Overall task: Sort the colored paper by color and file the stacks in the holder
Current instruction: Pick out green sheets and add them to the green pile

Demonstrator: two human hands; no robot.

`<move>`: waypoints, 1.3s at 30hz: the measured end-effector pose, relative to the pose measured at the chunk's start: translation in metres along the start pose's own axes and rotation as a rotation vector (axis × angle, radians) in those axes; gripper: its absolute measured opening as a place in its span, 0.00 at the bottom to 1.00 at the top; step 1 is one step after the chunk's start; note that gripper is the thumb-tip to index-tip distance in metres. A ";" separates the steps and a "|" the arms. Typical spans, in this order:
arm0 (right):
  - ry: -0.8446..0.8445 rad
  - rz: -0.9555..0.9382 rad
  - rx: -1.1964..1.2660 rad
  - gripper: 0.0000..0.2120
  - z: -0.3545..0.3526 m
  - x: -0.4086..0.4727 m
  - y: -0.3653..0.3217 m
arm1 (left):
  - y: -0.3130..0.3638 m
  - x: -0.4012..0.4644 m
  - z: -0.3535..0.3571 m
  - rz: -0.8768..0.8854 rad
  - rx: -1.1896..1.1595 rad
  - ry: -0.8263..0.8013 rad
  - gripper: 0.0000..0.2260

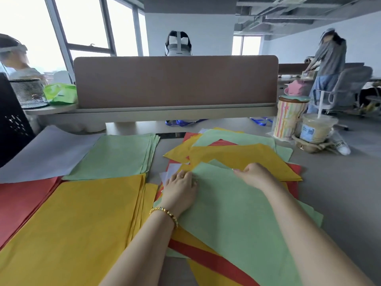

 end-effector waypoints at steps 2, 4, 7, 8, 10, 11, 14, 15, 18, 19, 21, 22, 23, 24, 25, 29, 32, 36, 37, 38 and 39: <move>-0.075 -0.011 0.014 0.24 0.000 0.001 0.001 | 0.001 -0.001 -0.004 0.014 -0.003 0.005 0.18; -0.131 -0.027 0.031 0.21 -0.003 0.000 0.005 | 0.001 -0.001 -0.006 0.025 -0.008 0.009 0.18; -0.214 -0.064 0.143 0.15 -0.008 -0.003 0.011 | -0.002 0.000 -0.008 0.019 -0.063 0.027 0.18; -0.247 -0.071 0.203 0.15 -0.006 -0.004 0.013 | -0.002 0.000 -0.010 0.013 -0.080 0.037 0.17; -0.277 -0.098 0.287 0.10 -0.001 -0.004 0.013 | -0.004 0.001 -0.013 -0.017 -0.140 0.065 0.17; -0.249 -0.117 0.311 0.07 -0.001 -0.003 0.013 | -0.007 0.001 -0.014 -0.044 -0.185 0.079 0.18; -0.052 -0.164 0.530 0.03 -0.016 0.003 0.010 | -0.020 0.004 -0.026 -0.138 -0.354 0.212 0.20; -0.001 -0.154 0.669 0.03 -0.020 0.005 0.012 | -0.028 0.002 -0.033 -0.203 -0.453 0.283 0.21; 0.004 -0.069 1.067 0.07 -0.018 0.005 0.016 | -0.050 -0.003 -0.041 -0.407 -0.773 0.377 0.25; -0.015 -0.047 1.139 0.07 -0.013 0.005 0.016 | -0.054 0.001 -0.035 -0.433 -0.913 0.332 0.28; -0.075 -0.021 1.200 0.09 -0.003 0.003 0.012 | -0.053 0.006 -0.017 -0.460 -1.247 0.186 0.34; -0.109 -0.017 1.211 0.10 0.000 0.000 0.008 | -0.049 0.005 -0.010 -0.461 -1.342 0.104 0.33; -0.138 -0.017 1.209 0.11 0.003 -0.003 0.006 | -0.044 0.004 -0.007 -0.447 -1.375 0.054 0.28; -0.166 -0.016 1.206 0.11 0.006 -0.005 0.004 | -0.042 0.002 -0.006 -0.444 -1.348 0.020 0.24; -0.198 -0.016 1.209 0.11 0.008 -0.006 0.002 | -0.041 0.003 -0.003 -0.442 -1.319 0.008 0.20; -0.179 0.057 1.245 0.12 0.011 -0.001 0.012 | -0.043 0.001 -0.006 -0.431 -1.248 0.018 0.13; -0.093 0.040 1.020 0.06 0.007 0.001 0.019 | -0.042 -0.005 -0.012 -0.417 -1.268 0.000 0.13; -0.172 0.014 0.860 0.12 0.009 -0.002 0.021 | -0.050 -0.007 -0.016 -0.469 -1.286 0.030 0.14; -0.197 0.009 0.867 0.14 0.009 -0.002 0.021 | -0.051 -0.008 -0.015 -0.478 -1.312 0.014 0.13; -0.224 -0.002 0.875 0.15 0.010 -0.002 0.021 | -0.050 -0.009 -0.014 -0.483 -1.335 -0.011 0.13; -0.252 -0.012 0.888 0.16 0.011 -0.002 0.021 | -0.048 -0.009 -0.013 -0.485 -1.360 -0.037 0.12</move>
Point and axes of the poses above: each hand's wrist, its own x-axis towards the middle knuckle, its own z-axis out of the palm, y = z × x, the point moved 8 cm from there along x, towards the middle knuckle, and after that the axes turned 1 degree about y, right-handed, at the moved point
